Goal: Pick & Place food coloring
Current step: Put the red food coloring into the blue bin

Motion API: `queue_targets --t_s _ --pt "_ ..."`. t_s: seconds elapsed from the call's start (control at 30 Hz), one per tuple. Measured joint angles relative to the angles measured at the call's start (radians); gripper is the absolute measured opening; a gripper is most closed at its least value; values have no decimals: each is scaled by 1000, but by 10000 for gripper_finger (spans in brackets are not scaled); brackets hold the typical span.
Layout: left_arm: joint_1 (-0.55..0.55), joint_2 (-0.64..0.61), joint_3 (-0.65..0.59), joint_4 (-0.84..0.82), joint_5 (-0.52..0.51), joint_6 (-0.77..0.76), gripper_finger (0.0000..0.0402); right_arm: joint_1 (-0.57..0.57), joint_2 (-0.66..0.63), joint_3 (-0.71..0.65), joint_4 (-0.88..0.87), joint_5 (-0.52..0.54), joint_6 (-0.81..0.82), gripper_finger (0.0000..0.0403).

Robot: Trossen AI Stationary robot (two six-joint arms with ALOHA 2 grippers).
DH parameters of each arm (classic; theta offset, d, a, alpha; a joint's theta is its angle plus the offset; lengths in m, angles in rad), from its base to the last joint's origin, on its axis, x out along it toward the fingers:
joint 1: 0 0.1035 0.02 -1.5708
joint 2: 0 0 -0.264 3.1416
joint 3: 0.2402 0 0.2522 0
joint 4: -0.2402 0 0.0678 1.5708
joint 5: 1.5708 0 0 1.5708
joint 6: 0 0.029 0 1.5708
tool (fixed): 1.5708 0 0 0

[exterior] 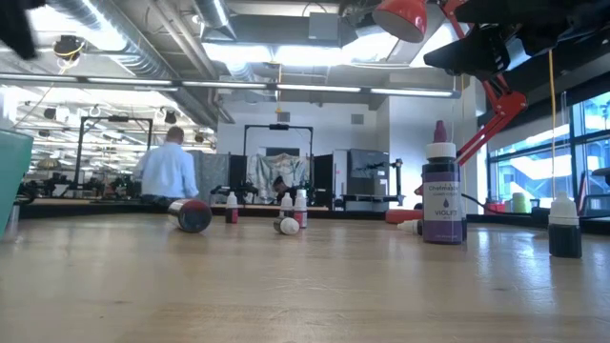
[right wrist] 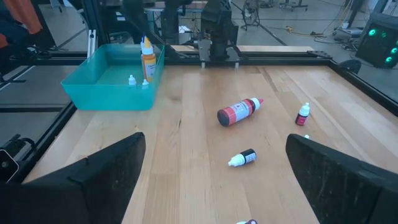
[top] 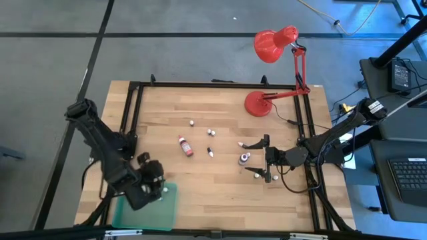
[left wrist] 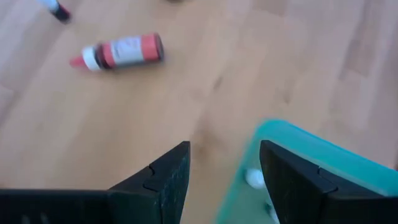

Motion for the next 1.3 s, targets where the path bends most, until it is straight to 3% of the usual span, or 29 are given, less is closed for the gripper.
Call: queue_targets --t_s 0.37,0.53,0.73,0.9,1.1,1.3 --pt "294 0 0 52 122 538 187 0 0 0 0 0 -2 390" --pt "399 0 0 197 205 887 189 0 0 0 0 0 -4 390" --pt "472 0 0 403 225 1116 187 0 0 0 0 0 -4 390" --pt "504 0 0 488 241 1161 189 0 0 0 0 0 -4 390" --pt "540 1 0 489 416 1114 192 0 0 0 -1 0 -4 390" --pt "564 21 0 487 467 1111 230 0 0 0 -1 0 -8 390"
